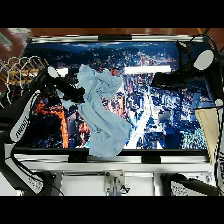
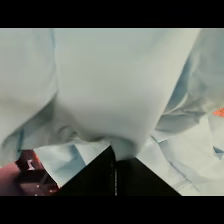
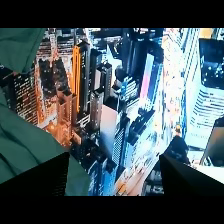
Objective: Fold the shirts.
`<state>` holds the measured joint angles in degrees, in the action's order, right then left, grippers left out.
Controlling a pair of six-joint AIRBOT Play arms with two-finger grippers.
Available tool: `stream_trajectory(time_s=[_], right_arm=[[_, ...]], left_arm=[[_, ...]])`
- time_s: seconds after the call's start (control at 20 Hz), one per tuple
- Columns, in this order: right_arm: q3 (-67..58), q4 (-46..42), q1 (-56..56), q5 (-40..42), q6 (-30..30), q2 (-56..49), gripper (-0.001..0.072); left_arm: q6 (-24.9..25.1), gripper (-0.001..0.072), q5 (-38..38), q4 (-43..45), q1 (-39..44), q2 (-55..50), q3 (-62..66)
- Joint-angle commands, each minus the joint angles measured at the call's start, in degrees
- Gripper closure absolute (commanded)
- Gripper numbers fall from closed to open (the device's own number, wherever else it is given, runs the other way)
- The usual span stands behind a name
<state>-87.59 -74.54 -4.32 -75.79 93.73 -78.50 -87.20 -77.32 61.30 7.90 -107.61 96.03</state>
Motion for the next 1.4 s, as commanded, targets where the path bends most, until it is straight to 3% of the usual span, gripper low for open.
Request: stream_trajectory(time_s=[0.0,0.1,0.25,0.4,0.55,0.8,0.95,1.0,1.05,1.1,1.15,1.2,1.3,1.35], right_arm=[[-0.09,0.07,0.22,-2.54,0.28,0.13,0.0033],[-0.15,0.17,1.11,-4.02,0.15,0.55,0.0033],[-0.44,0.81,2.91,-3.48,0.33,1.27,0.0033],[-0.44,2.32,2.97,-3.48,0.46,1.33,0.0033],[-0.44,2.86,2.69,-3.74,0.42,1.33,0.0033],[-0.42,3.17,2.67,-1.16,0.07,1.31,0.0033],[-0.42,7.56,2.64,0.98,0.07,0.11,0.0034],[-0.42,9.68,2.64,2.25,0.04,-0.76,0.0034],[-0.44,11.65,2.38,3.80,0.02,-1.81,0.0034],[-0.44,12.33,1.79,5.66,0.00,-2.75,0.0034],[-0.44,12.31,0.63,8.20,-0.07,-3.82,0.0034],[-0.44,12.35,-0.66,11.10,-0.74,-4.96,0.0034],[-0.44,12.46,-3.06,17.77,-1.25,-7.80,0.0034],[-0.44,13.07,-3.74,21.11,-0.98,-9.42,0.0034]], left_arm=[[7.30,0.0648,-9.42,3.04,0.00,0.76,2.29],[7.50,0.0648,-15.21,9.51,0.07,3.02,2.21],[7.76,0.0648,-18.60,8.85,3.10,6.64,-2.71],[8.07,0.0649,-16.00,9.03,8.68,10.27,-13.46],[4.39,0.0649,-8.00,7.23,11.78,15.37,-24.13],[3.91,0.0649,-4.66,4.48,9.42,25.49,-35.15],[3.34,0.0646,-2.49,4.48,6.23,30.16,-37.92],[3.34,0.0572,-2.10,4.00,5.14,30.75,-37.62],[3.13,0.0285,-2.19,3.30,3.89,30.91,-36.72],[1.92,0.0069,-1.99,3.17,2.71,30.91,-35.34],[1.88,0.0023,-0.94,3.21,1.31,30.91,-33.20],[1.86,0.0023,1.62,3.21,-0.31,30.84,-30.42],[1.01,0.0050,9.27,3.21,-3.87,30.49,-23.96],[-0.66,0.0119,12.79,3.19,-5.62,29.79,-20.63]])
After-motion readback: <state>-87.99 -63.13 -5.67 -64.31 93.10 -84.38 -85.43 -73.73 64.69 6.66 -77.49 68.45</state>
